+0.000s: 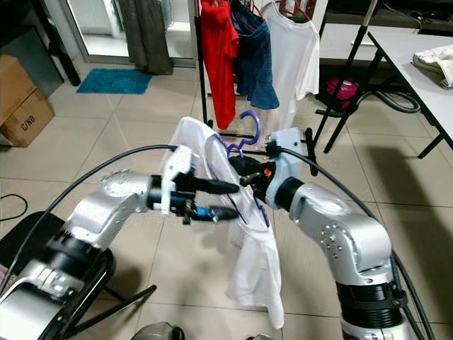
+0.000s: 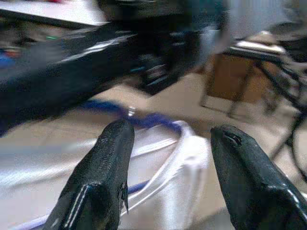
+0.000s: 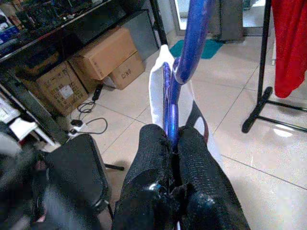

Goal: Hang hanger

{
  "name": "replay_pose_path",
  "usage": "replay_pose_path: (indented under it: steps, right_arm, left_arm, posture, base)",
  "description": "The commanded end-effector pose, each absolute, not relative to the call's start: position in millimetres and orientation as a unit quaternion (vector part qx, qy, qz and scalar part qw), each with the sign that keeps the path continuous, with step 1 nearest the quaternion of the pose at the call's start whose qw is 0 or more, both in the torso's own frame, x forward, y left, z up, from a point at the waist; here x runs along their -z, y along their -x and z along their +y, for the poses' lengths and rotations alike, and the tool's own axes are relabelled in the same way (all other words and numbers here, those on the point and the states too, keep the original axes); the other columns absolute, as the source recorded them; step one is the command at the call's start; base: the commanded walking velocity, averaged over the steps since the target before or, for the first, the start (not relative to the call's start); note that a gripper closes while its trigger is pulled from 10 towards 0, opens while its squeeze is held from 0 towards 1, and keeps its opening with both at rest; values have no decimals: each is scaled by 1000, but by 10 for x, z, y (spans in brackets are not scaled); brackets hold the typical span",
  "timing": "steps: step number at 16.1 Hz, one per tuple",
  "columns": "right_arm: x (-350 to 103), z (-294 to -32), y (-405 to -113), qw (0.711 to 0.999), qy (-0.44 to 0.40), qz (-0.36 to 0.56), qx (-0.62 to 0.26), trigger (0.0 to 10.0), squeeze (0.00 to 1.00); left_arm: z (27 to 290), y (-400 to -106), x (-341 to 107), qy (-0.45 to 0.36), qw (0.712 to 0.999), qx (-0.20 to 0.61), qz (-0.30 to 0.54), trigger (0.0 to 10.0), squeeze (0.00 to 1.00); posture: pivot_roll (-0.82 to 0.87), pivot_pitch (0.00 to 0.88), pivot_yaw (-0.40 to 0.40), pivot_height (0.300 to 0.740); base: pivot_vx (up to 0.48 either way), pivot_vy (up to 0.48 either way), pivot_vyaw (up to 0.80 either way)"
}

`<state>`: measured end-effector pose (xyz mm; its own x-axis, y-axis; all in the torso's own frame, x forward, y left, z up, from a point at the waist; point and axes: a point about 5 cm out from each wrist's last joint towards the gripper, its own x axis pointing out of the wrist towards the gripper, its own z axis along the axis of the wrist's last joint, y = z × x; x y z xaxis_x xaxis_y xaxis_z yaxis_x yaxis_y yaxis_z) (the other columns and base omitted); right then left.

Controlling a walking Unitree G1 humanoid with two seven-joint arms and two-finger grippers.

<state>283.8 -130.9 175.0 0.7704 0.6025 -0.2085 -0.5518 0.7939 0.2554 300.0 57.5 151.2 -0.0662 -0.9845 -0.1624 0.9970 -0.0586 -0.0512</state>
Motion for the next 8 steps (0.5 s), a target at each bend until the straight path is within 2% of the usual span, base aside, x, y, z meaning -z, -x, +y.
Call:
replay_pose_path:
  steps: [1, 4, 6, 7, 8]
  right_arm:
    - [-1848, -1266, -2864, 939, -80, 126, -311, 10000, 0]
    - [-1827, -1218, -2914, 942, -78, 133, -298, 10000, 0]
    - [-1837, -1203, -2935, 943, -78, 131, -296, 10000, 0]
    - [-1861, -1188, -2940, 942, -80, 128, -300, 10000, 0]
    - [-1872, -1180, -2939, 941, -81, 126, -302, 10000, 0]
  left_arm:
    - [503, -2979, -1514, -61, 660, 745, 77, 10000, 0]
    - [373, -2887, -1413, -91, 613, 779, 95, 10000, 0]
    - [358, -2890, -1302, -128, 616, 771, 101, 9647, 0]
    - [355, -2923, -1251, -149, 631, 756, 94, 9059, 0]
    - [353, -2930, -1232, -155, 633, 753, 91, 9059, 0]
  posture:
    - [32, 38, 55, 740]
    - [23, 42, 66, 740]
    - [22, 44, 66, 740]
    - [22, 45, 65, 740]
    - [20, 46, 64, 740]
  base:
    - [0, 0, 0]
    - [0, 0, 0]
    - [0, 0, 0]
    - [0, 0, 0]
    - [0, 0, 0]
